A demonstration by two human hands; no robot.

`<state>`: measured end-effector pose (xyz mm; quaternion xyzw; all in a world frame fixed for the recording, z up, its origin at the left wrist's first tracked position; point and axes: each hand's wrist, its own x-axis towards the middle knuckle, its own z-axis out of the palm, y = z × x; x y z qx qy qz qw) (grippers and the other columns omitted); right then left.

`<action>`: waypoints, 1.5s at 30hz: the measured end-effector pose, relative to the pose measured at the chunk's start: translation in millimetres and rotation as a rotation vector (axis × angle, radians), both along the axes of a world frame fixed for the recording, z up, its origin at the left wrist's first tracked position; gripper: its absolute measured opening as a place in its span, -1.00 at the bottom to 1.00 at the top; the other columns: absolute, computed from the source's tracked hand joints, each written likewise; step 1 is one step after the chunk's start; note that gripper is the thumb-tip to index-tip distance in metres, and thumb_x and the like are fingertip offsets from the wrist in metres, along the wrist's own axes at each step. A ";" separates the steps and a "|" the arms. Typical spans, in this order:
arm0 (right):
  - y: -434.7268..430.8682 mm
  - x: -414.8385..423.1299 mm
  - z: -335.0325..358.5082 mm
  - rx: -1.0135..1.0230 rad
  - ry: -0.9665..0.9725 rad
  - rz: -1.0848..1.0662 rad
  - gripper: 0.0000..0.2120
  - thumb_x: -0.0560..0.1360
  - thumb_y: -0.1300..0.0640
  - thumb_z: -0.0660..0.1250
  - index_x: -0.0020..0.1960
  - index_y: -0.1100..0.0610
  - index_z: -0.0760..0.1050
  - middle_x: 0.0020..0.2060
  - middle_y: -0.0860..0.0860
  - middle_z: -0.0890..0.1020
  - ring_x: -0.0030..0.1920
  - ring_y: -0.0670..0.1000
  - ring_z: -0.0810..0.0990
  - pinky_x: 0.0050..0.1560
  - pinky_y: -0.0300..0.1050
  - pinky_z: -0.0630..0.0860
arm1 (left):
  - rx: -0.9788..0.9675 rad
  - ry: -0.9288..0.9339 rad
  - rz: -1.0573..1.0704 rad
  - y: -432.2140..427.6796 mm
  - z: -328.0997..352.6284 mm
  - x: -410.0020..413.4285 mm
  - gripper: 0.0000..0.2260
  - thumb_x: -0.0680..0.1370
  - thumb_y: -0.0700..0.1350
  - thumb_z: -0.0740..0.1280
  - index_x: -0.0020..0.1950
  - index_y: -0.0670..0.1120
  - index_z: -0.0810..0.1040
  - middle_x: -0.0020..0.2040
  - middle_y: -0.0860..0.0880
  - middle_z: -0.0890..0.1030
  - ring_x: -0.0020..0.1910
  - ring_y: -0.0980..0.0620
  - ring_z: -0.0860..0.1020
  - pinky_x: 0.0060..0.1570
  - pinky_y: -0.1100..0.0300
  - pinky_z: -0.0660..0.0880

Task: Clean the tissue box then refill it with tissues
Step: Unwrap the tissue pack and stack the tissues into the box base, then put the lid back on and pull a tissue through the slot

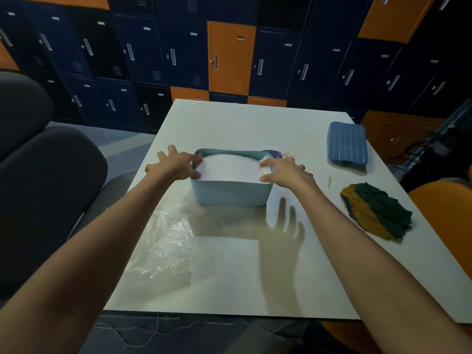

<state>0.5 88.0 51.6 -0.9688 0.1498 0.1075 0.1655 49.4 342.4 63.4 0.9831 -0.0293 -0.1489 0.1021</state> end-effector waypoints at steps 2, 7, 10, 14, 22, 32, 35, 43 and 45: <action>-2.0 1.4 -1.5 0.025 -0.002 -0.014 -0.54 0.46 -0.17 0.34 0.33 -0.34 0.33 0.39 0.09 0.25 0.28 0.27 0.31 0.30 0.22 0.29 | 0.013 0.000 0.012 -3.3 -0.7 0.3 -0.50 0.51 0.18 0.37 0.43 0.32 0.33 0.52 -0.18 0.09 0.49 -0.31 0.07 0.36 -0.32 0.19; -2.3 1.5 -4.8 0.081 -0.012 -0.036 -0.53 0.43 -0.16 0.35 0.32 -0.34 0.35 0.44 0.10 0.20 0.31 0.28 0.29 0.32 0.26 0.28 | -0.007 -0.034 0.009 -7.8 -4.5 0.7 -0.50 0.52 0.13 0.39 0.44 0.25 0.36 0.50 -0.20 0.14 0.47 -0.30 0.10 0.36 -0.31 0.21; -1.3 3.2 -5.1 0.157 -0.005 -0.009 -0.45 0.28 -0.22 0.35 0.28 -0.34 0.38 0.41 0.11 0.26 0.30 0.23 0.34 0.29 0.23 0.35 | -0.021 -0.054 -0.031 -6.1 -1.7 -1.5 -0.52 0.52 0.10 0.40 0.43 0.21 0.39 0.45 -0.21 0.19 0.44 -0.31 0.15 0.35 -0.31 0.22; -6.3 0.2 2.8 0.318 -0.169 -0.025 -0.55 0.39 -0.10 0.39 0.27 -0.19 0.48 0.27 0.09 0.44 0.25 0.14 0.43 0.27 0.16 0.43 | -0.186 -0.202 -0.079 -4.2 7.9 -1.5 -0.64 0.55 0.04 0.37 0.35 0.12 0.49 0.35 -0.21 0.34 0.36 -0.27 0.28 0.31 -0.26 0.29; -35.6 -11.5 26.0 0.428 -0.418 -0.141 -0.68 0.54 0.12 0.32 0.29 0.07 0.50 0.29 0.09 0.47 0.13 -0.03 0.46 -0.32 -0.37 0.36 | -0.659 -0.497 -0.145 -53.6 41.2 -3.8 -0.78 0.59 -0.16 0.32 0.22 -0.07 0.59 0.25 -0.14 0.51 0.18 -0.06 0.53 0.08 0.23 0.45; -139.6 -21.7 20.9 0.395 -0.428 -0.319 -0.72 0.56 0.13 0.30 0.26 0.08 0.51 0.30 0.11 0.46 0.22 0.08 0.44 -0.02 -0.17 0.37 | -0.827 -0.462 -0.321 -179.7 43.3 2.9 -0.76 0.57 -0.25 0.31 0.23 -0.15 0.56 0.20 -0.13 0.56 0.09 0.01 0.57 -0.15 0.59 0.40; -179.8 -16.4 12.1 0.407 -0.416 -0.376 -0.73 0.55 0.14 0.31 0.24 0.10 0.51 0.28 0.13 0.46 0.26 0.12 0.43 0.00 -0.14 0.37 | -0.819 -0.412 -0.359 -222.8 34.1 9.9 -0.75 0.59 -0.21 0.31 0.26 -0.15 0.53 0.21 -0.12 0.54 0.08 0.01 0.56 -0.15 0.53 0.43; -278.6 11.2 -21.1 0.465 -0.311 -0.485 -0.61 0.52 0.17 0.33 0.33 0.17 0.41 0.24 0.17 0.50 0.20 0.14 0.48 -0.01 -0.12 0.39 | -0.646 -0.121 -0.252 -346.0 -16.5 46.1 -0.59 0.60 -0.09 0.29 0.40 -0.21 0.38 0.28 -0.22 0.52 0.24 -0.15 0.50 0.19 0.07 0.42; -295.2 22.6 -27.1 0.475 -0.287 -0.507 -0.60 0.53 0.19 0.30 0.35 0.18 0.37 0.23 0.16 0.50 0.19 0.13 0.48 -0.05 -0.12 0.38 | -0.612 -0.015 -0.177 -373.7 -28.8 55.2 -0.54 0.61 -0.06 0.27 0.45 -0.24 0.31 0.35 -0.23 0.47 0.30 -0.16 0.45 0.22 0.06 0.38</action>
